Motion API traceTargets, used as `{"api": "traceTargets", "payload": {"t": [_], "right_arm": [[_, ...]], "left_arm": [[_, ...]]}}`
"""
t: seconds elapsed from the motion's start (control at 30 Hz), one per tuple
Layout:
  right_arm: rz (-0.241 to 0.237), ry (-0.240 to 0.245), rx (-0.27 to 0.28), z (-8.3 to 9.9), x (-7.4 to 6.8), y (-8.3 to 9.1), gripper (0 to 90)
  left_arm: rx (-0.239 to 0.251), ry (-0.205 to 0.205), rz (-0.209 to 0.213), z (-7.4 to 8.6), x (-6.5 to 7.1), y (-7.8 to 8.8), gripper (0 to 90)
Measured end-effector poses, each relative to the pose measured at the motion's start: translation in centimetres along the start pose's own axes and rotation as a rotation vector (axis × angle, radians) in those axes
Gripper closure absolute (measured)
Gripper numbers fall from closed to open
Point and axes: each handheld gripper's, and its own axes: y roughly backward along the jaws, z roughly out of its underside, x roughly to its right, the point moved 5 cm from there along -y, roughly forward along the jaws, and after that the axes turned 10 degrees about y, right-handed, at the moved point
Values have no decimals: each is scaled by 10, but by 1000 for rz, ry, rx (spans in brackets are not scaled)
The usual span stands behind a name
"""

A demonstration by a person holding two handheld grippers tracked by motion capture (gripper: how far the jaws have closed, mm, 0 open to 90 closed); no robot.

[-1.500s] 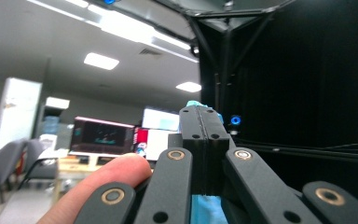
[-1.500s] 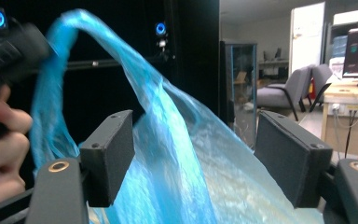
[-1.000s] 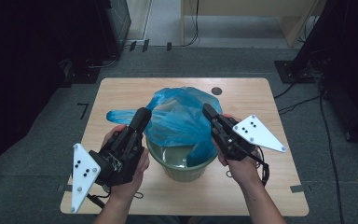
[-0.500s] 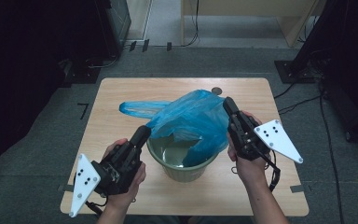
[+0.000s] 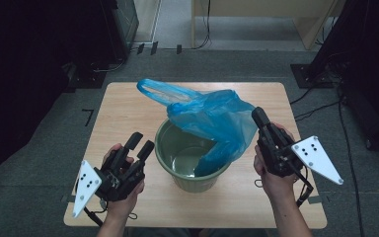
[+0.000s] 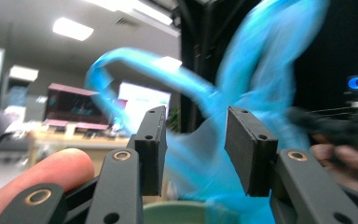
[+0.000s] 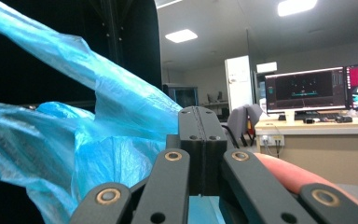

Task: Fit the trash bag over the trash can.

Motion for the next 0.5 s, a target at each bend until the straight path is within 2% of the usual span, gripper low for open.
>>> {"api": "traceTargets", "payload": {"t": [0.07,0.13,0.17,0.23,0.3,0.4,0.5], "right_arm": [[-7,-7,9,0,1,3,900],[-9,-10,11,1,2,5,900],[-16,-13,12,1,1,6,900],[-27,-10,13,3,1,8,900],[-42,-17,21,3,1,10,900],[-73,-36,32,3,3,15,900],[-112,-42,37,3,3,19,900]], "left_arm": [[-43,29,-49,6,-7,-10,579],[-80,72,-59,11,-9,-21,565],[-106,79,-78,14,-10,-29,557],[-135,106,-85,17,-11,-41,538],[-171,136,-109,20,-14,-53,472],[-189,187,-84,21,-18,-65,430],[-209,203,-44,21,-17,-73,386]]}}
